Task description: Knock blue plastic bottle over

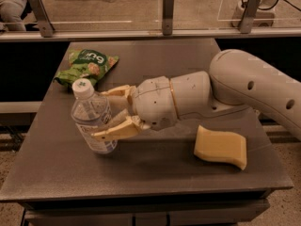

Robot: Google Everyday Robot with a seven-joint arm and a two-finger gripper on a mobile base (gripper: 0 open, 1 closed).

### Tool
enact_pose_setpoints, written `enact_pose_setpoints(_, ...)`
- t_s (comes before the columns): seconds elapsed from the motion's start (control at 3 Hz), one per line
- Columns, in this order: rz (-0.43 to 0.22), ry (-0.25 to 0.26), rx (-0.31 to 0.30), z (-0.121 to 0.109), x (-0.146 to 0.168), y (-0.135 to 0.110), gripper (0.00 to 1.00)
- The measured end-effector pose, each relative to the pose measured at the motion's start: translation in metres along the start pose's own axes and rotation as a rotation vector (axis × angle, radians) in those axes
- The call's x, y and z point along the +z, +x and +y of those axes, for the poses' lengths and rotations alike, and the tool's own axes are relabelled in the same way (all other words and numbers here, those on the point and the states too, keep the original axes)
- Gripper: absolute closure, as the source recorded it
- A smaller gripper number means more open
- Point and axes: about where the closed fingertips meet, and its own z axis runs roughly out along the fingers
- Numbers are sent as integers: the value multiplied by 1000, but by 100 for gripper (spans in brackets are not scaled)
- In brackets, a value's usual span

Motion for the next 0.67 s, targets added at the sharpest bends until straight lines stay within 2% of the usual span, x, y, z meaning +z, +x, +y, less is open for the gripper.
enact_pose_setpoints(0.33, 149, 64, -54, -18, -4, -17, 100)
enact_pose_setpoints(0.67, 360, 93, -156, -35, -28, -70, 100)
